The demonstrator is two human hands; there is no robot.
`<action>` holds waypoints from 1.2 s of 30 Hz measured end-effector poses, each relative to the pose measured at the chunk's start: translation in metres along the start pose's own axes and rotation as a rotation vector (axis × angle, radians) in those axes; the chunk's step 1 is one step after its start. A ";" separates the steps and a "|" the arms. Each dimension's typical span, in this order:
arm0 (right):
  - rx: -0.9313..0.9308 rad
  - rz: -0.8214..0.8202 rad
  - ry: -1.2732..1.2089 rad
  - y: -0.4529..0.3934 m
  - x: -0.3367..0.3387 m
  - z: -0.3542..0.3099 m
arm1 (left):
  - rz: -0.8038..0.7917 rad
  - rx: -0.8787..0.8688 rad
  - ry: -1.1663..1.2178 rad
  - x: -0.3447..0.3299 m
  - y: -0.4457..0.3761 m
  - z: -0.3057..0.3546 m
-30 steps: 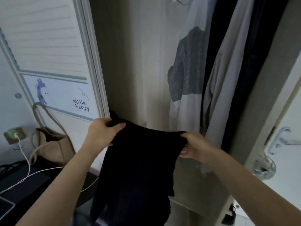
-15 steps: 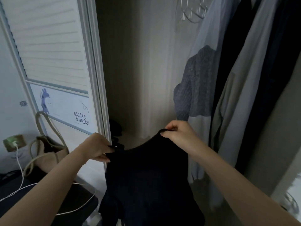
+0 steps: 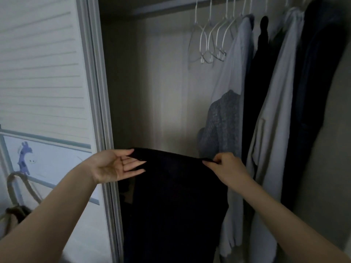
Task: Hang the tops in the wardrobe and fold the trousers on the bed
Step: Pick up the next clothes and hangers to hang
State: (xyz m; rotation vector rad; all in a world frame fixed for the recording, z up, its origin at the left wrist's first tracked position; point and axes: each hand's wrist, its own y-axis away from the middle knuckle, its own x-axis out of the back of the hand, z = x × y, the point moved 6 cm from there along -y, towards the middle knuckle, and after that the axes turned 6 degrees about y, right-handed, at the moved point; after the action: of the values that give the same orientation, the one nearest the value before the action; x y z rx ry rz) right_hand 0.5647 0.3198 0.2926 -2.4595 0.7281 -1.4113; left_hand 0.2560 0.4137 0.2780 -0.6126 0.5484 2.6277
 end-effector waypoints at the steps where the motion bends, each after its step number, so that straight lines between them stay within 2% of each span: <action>1: 0.011 0.008 0.055 -0.005 0.006 -0.004 | -0.005 -0.006 -0.008 -0.003 -0.005 0.012; 5: 0.008 -0.126 0.239 -0.020 0.015 -0.013 | -0.014 -0.007 -0.172 -0.017 -0.015 0.050; 9: -0.104 -0.435 -0.028 -0.018 0.028 -0.033 | -0.059 0.008 -0.341 -0.037 -0.019 0.082; 11: -0.093 -0.489 -0.043 -0.020 0.046 -0.054 | -0.081 -0.011 -0.400 -0.051 -0.020 0.096; 13: -0.043 -0.423 -0.063 -0.033 0.070 -0.080 | -0.115 -0.045 -0.456 -0.069 -0.021 0.108; 17: 0.046 0.014 -0.224 -0.077 0.134 -0.127 | -0.170 -0.123 -0.624 -0.103 -0.022 0.121; 20: 0.081 0.295 -0.337 -0.111 0.176 -0.148 | -0.107 -0.228 -0.752 -0.118 -0.026 0.129; 25: 0.112 0.687 -0.084 -0.150 0.227 -0.172 | 0.057 -0.546 -0.838 -0.138 -0.036 0.147; 27: 0.099 0.702 -0.037 -0.169 0.231 -0.177 | 0.073 -0.646 -0.821 -0.144 -0.040 0.154; 32: -0.045 0.565 -0.068 -0.214 0.234 -0.171 | 0.171 -0.823 -0.868 -0.153 -0.051 0.170; 35: -0.129 0.453 -0.136 -0.230 0.232 -0.157 | 0.211 -0.874 -0.911 -0.156 -0.059 0.173; 36: -0.101 0.454 -0.089 -0.229 0.233 -0.156 | 0.216 -0.878 -0.928 -0.156 -0.061 0.174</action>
State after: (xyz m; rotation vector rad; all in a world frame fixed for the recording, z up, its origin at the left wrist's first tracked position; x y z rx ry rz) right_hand 0.6005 0.4045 0.6423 -2.2115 1.2637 -1.1096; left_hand 0.3553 0.5008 0.4801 0.5205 -0.8765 2.8552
